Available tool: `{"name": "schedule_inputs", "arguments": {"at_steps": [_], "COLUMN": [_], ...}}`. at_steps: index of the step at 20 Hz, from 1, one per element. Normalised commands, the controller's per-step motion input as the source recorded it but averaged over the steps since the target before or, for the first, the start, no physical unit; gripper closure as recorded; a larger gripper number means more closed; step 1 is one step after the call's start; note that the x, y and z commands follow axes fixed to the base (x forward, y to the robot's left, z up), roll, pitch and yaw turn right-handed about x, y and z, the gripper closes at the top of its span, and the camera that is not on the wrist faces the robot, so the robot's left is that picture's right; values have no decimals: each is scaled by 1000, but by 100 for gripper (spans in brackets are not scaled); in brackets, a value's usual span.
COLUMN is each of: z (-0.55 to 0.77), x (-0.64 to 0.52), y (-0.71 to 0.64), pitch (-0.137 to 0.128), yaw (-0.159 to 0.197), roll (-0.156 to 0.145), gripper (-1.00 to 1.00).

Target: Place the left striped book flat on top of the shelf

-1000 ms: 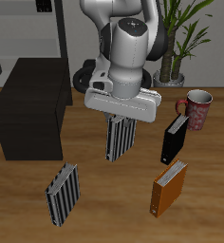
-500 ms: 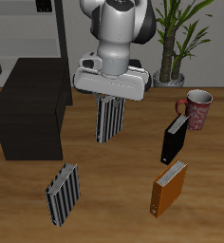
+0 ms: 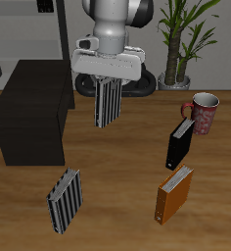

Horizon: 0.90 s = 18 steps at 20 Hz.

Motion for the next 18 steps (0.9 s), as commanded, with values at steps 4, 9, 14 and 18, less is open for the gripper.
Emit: {"name": "schedule_inputs", "arguments": {"at_steps": [4,9,14,18], "z": [420,495,400,209], "x": [-321,-170,-113,-58], "y": [-147,-127,11,-31], "pitch": [-57,-54,-29,0], "yaw": [69,84,73,62], "roll": [-21,-80,-89,-80], "gripper": [100,100,100,100]}}
